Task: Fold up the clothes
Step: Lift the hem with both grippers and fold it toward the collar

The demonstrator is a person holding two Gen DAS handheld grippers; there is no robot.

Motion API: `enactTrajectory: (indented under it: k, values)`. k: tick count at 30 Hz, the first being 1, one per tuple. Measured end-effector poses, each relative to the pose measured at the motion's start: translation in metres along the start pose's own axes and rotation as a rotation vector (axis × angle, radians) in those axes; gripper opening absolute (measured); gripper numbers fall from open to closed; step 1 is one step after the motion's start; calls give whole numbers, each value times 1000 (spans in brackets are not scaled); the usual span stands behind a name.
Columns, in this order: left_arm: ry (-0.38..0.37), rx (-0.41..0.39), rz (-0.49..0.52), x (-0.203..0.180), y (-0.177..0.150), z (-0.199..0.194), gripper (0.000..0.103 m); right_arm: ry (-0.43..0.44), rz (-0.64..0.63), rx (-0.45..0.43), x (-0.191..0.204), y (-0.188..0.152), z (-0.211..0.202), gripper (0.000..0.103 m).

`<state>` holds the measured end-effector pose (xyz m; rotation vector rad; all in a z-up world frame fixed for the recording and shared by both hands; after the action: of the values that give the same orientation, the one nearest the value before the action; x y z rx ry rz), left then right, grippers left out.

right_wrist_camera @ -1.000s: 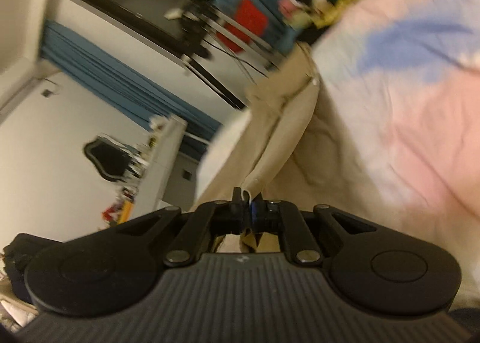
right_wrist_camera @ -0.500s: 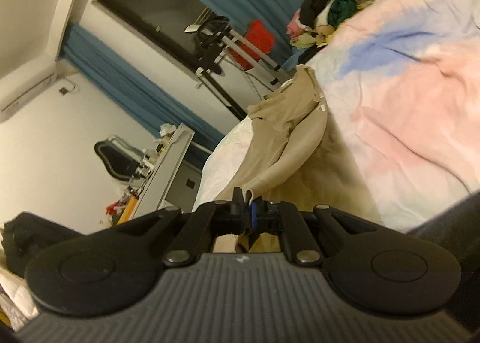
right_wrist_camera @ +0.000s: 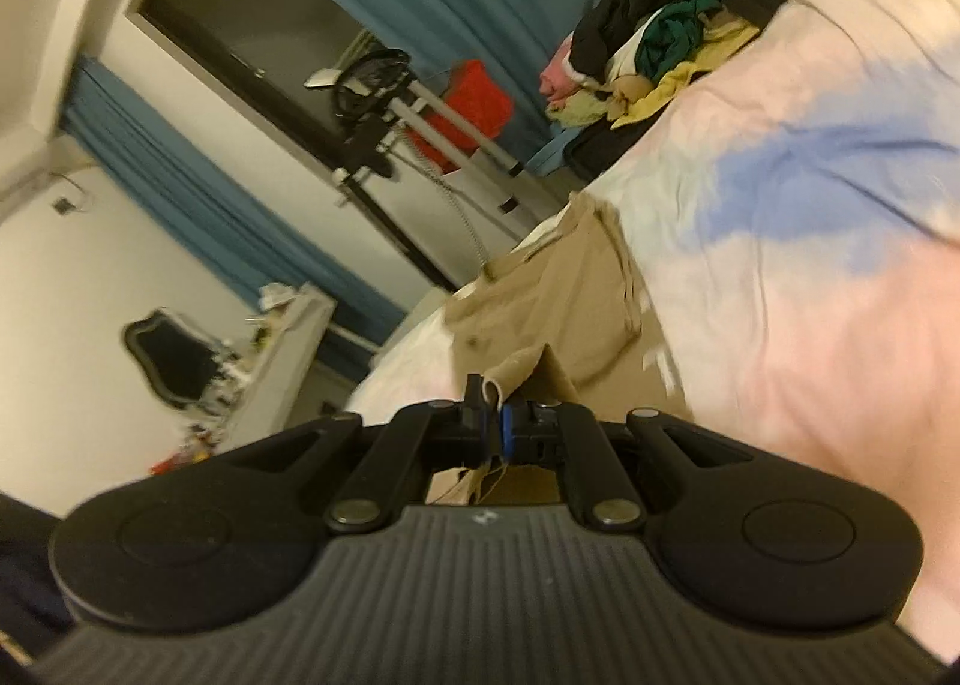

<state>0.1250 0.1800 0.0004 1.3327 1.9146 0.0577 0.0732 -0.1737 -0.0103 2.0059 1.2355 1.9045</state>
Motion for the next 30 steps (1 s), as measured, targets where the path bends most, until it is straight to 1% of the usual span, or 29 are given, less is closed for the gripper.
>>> enactTrajectory:
  k: [3, 6, 9, 11, 12, 15, 17, 20, 22, 26, 28, 29, 30]
  values:
    - [38, -51, -8, -8, 17, 40, 4, -61, -90, -8, -8, 12, 44, 8]
    - [62, -86, -14, -13, 30, 78, 4, -86, -113, -10, -27, 17, 77, 8]
    - [80, -118, 8, -13, 40, 112, 4, -98, -162, -24, -49, 19, 104, 8]
    - [98, -145, 60, -14, 44, 129, 4, -104, -199, -33, -63, 18, 120, 8]
    - [119, -160, 97, -16, 44, 138, 4, -110, -218, -35, -69, 17, 129, 8]
    - [179, -199, 208, -22, 43, 162, 5, -159, -274, -3, -83, 13, 156, 8]
    - [218, -201, 272, -24, 41, 179, 5, -193, -315, 23, -90, 9, 171, 8]
    - [252, -195, 322, -24, 37, 194, 5, -238, -372, 65, -96, 2, 188, 8]
    - [262, -199, 340, -25, 35, 196, 5, -268, -395, 94, -99, -3, 197, 8]
    - [286, -223, 400, -33, 28, 187, 7, -265, -393, 88, -97, -2, 193, 9]
    - [287, -230, 424, -37, 25, 177, 19, -269, -400, 75, -89, 0, 185, 9]
    - [284, -231, 431, -38, 24, 171, 37, -271, -404, 69, -84, 1, 181, 12]
    - [287, -250, 436, -41, 21, 161, 53, -273, -415, 60, -77, 2, 174, 13]
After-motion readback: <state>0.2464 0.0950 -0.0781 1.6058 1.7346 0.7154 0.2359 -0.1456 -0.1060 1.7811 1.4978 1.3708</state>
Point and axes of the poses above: each gripper's, at about its wrist camera, not at the fingertips, and z roughly the way its jaws point, x to its left, y to its top, the point moved 1 cm from there along z, roughly the way its jaws point, and after that the axes turned 12 degrees about y, right-handed, at the moved point
